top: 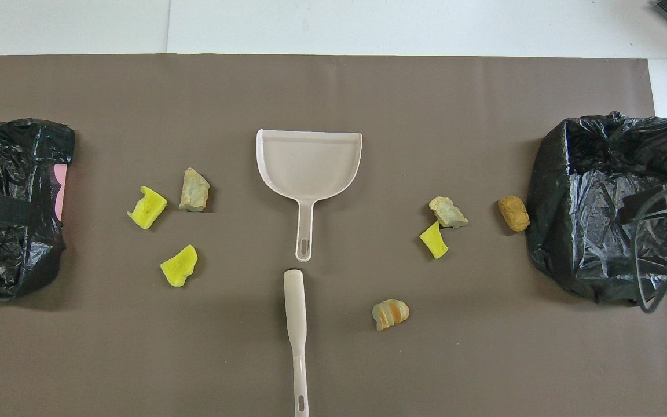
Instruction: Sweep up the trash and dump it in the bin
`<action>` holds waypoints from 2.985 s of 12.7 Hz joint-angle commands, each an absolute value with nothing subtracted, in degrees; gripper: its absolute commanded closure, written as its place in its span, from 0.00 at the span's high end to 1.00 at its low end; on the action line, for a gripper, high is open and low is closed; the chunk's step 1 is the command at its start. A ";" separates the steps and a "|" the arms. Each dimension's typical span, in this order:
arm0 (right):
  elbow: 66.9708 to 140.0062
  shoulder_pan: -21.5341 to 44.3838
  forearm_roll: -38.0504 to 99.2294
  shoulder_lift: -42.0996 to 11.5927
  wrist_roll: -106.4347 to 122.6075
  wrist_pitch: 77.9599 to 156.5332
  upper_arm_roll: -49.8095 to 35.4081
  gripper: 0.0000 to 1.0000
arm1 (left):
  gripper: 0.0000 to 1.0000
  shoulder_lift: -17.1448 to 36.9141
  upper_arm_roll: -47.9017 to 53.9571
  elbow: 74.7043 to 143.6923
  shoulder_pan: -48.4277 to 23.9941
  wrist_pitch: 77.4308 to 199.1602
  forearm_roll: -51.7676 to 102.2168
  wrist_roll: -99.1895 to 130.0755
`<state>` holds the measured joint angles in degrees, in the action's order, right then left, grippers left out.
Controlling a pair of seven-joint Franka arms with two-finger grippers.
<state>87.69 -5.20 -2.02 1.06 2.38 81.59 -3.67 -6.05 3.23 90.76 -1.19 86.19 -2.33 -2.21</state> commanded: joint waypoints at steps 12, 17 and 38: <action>89.30 -5.54 -0.97 2.37 1.85 82.71 -4.13 1.00 | 1.00 -6.24 6.66 91.76 4.20 88.07 0.97 0.09; 89.38 -5.89 -0.97 2.37 2.46 83.05 -3.95 1.00 | 1.00 -6.24 4.94 91.85 -0.16 88.59 0.97 0.53; 88.24 20.90 6.94 -20.56 -24.67 109.51 -5.45 1.00 | 1.00 -21.88 5.80 129.09 -28.19 104.22 7.91 23.10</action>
